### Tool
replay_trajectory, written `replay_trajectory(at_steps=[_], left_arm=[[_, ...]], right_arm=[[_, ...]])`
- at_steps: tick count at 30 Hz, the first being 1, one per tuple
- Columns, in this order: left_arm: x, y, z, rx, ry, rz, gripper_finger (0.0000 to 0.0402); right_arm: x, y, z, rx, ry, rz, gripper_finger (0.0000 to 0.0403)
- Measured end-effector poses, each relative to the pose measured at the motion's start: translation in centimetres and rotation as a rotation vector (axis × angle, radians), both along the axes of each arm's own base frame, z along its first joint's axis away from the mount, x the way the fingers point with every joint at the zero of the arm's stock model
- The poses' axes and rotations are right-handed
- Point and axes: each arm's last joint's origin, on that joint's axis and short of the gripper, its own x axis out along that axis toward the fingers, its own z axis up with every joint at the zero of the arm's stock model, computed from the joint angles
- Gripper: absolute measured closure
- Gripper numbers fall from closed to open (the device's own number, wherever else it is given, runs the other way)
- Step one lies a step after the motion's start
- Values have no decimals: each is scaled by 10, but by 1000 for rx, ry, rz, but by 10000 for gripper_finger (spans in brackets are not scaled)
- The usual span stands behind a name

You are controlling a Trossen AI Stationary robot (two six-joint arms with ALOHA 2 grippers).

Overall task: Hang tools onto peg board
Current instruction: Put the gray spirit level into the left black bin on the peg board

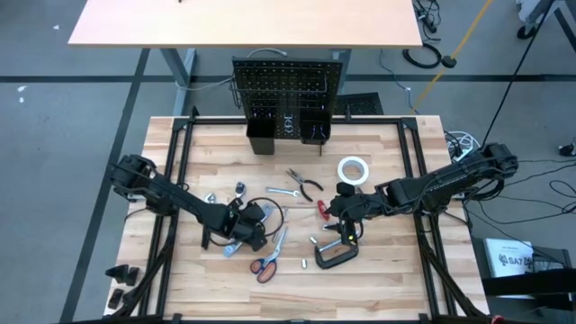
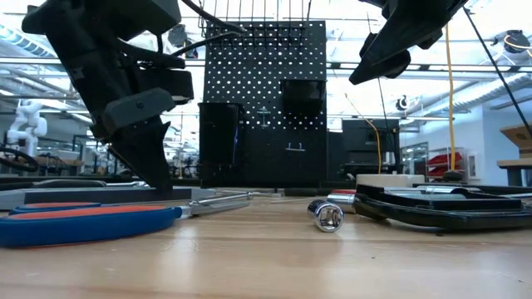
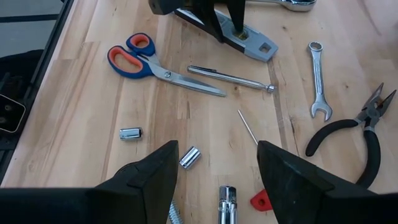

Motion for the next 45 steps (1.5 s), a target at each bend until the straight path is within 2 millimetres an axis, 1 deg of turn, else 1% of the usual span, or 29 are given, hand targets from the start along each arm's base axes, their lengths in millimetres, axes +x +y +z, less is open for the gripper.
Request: replay_trajectory(at_steps=[11,15,20,24,26,30,37,43,45], left_arm=[[2,1,-10,24,28,12,233],[2,2,-9,41,41,-27,233],[1,2,2,23,16,-48,233],[2,2,22,11,-47,-80,233],[0,3,27,14,-52,-78,233],[-1,4,31,22,-58,-72,233],[-4,5,27,27,-22,-52,232],[-5,6,26,28,-5,-58,214],[-4,7,27,80,-7,-83,206]], right_arm=[[0,0,0,0,0,0,190],[0,0,0,0,0,0,190],[0,0,0,0,0,1,190],[0,0,0,0,0,0,190],[0,0,0,0,1,0,190],[0,0,0,0,1,0,190],[0,0,0,0,1,1,190],[0,0,0,0,1,1,190],[0,0,0,0,1,0,190]])
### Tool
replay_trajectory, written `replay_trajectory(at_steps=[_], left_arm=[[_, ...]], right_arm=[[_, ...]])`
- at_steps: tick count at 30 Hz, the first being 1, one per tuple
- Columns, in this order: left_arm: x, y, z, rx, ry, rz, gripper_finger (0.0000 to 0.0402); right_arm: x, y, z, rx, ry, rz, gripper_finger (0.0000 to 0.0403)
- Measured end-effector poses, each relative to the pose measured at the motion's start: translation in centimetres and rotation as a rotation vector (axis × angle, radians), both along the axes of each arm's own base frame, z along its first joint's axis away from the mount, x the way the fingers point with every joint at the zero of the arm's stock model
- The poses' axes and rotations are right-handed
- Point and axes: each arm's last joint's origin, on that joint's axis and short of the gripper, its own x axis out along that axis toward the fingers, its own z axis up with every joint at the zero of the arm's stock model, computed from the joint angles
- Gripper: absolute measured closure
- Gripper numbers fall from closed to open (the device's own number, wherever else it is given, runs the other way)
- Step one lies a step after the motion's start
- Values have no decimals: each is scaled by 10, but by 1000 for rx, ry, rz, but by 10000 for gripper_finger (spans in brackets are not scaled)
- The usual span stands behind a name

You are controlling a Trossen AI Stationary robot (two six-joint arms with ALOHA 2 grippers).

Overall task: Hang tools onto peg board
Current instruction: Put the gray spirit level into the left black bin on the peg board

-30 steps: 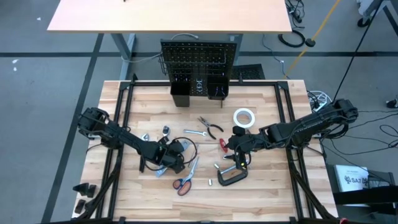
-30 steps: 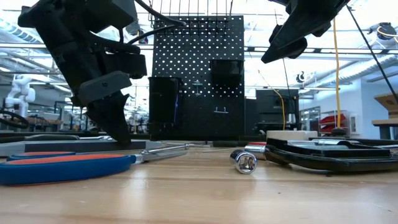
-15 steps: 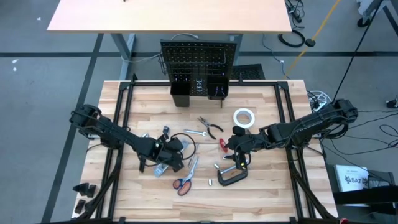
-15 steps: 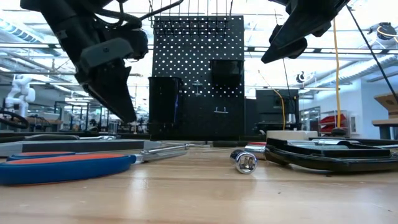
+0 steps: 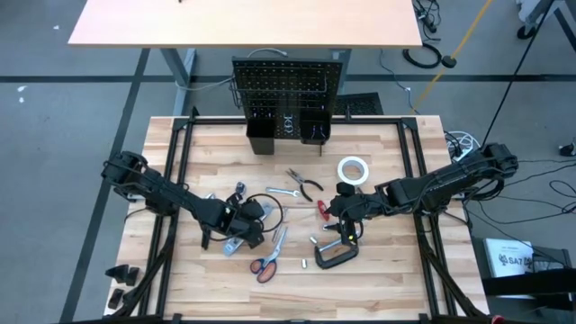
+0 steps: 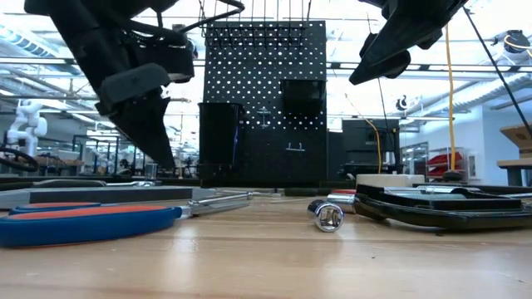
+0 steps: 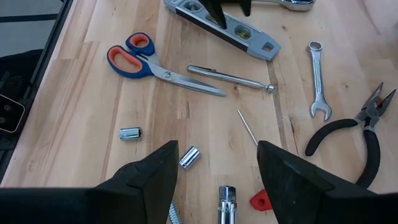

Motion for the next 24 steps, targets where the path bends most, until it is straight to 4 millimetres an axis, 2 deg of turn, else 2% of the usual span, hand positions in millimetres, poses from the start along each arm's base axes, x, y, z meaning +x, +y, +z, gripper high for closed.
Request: replay_trajectory(at_steps=[3,14,24], left_arm=[[1,1,1,54,-16,-4,201],[1,1,1,45,-19,-6,201],[1,3,1,-16,-54,111,200]], right_arm=[[0,0,0,0,0,0,190],[0,0,0,-1,0,1,190],[0,0,0,-1,0,1,190]])
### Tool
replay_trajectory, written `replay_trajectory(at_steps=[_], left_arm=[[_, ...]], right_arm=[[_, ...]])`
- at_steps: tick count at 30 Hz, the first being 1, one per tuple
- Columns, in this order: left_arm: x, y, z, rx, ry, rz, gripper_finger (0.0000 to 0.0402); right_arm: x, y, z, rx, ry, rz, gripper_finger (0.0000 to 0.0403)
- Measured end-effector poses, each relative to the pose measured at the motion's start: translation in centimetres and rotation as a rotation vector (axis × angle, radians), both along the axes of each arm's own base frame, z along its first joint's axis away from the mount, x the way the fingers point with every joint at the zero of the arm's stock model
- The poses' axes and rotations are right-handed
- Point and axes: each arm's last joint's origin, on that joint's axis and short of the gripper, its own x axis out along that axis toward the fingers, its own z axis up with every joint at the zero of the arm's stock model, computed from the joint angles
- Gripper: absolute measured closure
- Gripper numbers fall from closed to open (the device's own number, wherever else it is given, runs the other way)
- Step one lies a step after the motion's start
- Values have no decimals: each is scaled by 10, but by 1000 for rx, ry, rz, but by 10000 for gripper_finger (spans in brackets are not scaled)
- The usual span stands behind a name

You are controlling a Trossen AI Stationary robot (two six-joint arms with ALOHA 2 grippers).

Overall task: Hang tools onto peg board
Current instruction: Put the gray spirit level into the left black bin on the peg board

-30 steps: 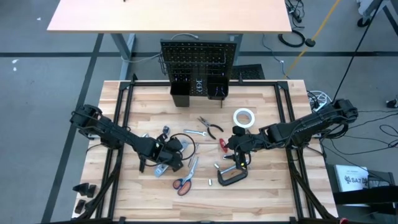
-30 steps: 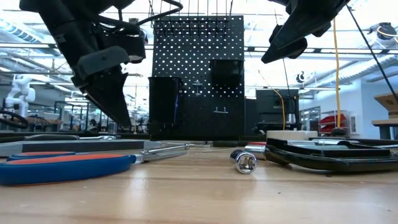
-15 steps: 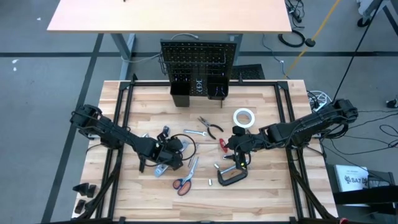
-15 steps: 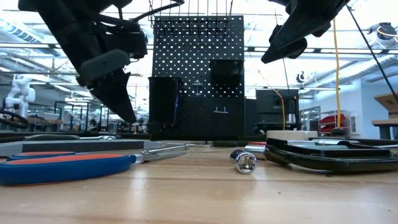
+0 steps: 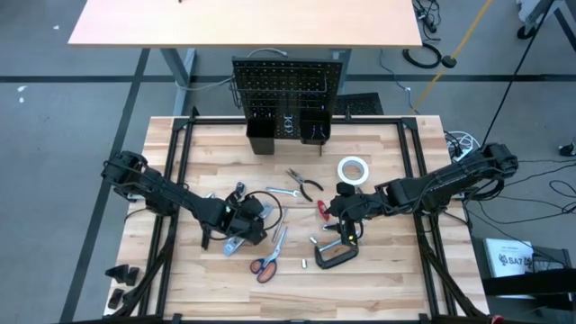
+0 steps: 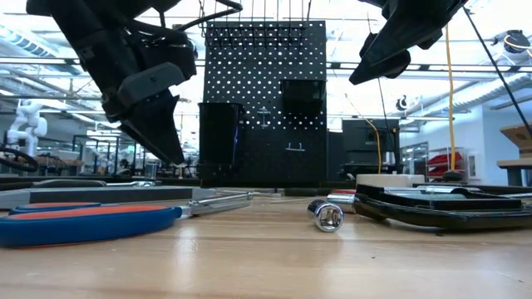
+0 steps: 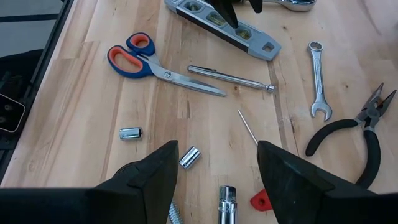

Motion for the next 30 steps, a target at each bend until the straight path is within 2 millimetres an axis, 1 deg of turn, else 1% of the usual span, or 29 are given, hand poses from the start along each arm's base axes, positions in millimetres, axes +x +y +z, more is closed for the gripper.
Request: replay_trajectory(at_steps=[5,11,17,19,25,30], left_arm=[[0,0,0,-26,-15,41,200],[0,0,-3,-23,3,42,200],[2,-1,-22,17,91,17,200],[3,-1,-25,20,96,22,200],[4,-2,-26,-9,85,52,200],[7,-4,-24,-21,95,8,200]], right_arm=[[0,0,0,0,0,0,190],[0,0,0,-1,0,0,190],[0,0,0,-1,0,0,190],[0,0,0,-1,0,1,190],[0,0,0,-1,0,1,190],[0,0,0,-1,-1,1,190]])
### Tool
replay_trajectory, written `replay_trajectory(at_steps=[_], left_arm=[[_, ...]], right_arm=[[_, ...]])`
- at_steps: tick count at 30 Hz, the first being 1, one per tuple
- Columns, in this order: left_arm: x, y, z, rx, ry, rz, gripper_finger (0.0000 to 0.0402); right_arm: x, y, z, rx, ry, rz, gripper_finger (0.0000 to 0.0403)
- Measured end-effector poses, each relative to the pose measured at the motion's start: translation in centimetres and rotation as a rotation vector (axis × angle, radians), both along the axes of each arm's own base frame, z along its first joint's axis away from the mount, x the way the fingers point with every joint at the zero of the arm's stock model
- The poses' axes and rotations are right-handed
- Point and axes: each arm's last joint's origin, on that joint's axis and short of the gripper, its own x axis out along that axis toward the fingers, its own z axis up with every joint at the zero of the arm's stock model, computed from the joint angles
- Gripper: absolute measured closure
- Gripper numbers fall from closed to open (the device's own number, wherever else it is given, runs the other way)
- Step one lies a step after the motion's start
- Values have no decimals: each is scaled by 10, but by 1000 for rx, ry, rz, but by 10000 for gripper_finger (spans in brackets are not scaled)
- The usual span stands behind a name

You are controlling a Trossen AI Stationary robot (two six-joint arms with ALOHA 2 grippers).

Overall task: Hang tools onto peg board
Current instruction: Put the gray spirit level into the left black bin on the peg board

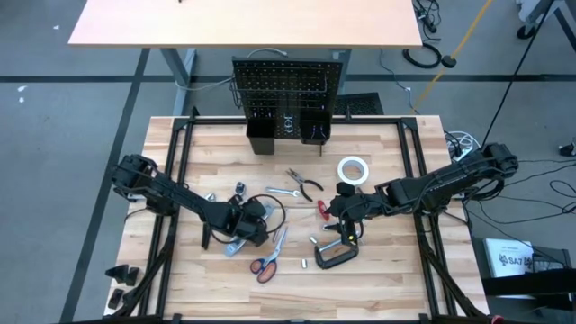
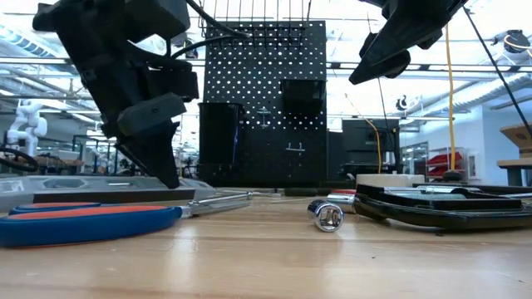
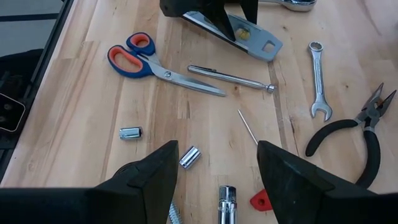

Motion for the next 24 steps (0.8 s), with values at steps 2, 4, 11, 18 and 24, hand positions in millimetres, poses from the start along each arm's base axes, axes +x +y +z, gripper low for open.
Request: replay_trajectory(at_steps=[2,4,11,18,24], left_arm=[[2,-1,7,-17,4,-22,200],[6,-3,20,-25,-19,-49,200],[16,-7,60,-27,-168,-120,200],[24,-10,68,-56,-285,-117,200],[24,-10,68,-57,-287,-117,200]], right_arm=[[0,0,0,-7,-1,6,190],[0,0,0,-6,-1,9,190],[0,0,0,-5,0,9,190],[0,0,0,-2,1,9,190],[0,0,0,-3,1,9,190]])
